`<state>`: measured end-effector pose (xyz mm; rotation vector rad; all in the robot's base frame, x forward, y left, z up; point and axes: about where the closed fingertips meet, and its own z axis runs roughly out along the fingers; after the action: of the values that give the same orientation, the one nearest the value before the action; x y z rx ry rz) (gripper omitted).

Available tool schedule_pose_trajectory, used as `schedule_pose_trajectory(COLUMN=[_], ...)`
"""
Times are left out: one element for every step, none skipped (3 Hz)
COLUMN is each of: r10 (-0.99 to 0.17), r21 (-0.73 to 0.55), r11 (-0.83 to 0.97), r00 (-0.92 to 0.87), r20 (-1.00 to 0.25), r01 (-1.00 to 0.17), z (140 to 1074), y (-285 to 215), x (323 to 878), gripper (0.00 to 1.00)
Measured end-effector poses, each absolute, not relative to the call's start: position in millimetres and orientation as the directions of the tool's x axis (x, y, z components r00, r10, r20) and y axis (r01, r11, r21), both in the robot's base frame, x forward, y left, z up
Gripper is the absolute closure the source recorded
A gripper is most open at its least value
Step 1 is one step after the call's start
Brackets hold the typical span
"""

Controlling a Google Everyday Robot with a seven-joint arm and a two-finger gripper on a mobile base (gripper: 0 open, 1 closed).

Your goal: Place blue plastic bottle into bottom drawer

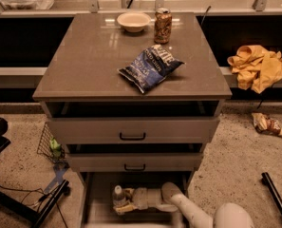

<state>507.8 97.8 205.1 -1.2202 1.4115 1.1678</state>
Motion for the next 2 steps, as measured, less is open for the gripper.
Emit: schedule_pose_trajectory(r10=[-0.111,-0.099], r21=[0.119,0.130], r11=[0.071,0.071], r00=[-0.126,-0.137], r20=[-0.986,-0.986], r01=[-0.990,-0.989], z=[182,172], y=[98,99], x=[503,496], gripper=[1.00,1.00])
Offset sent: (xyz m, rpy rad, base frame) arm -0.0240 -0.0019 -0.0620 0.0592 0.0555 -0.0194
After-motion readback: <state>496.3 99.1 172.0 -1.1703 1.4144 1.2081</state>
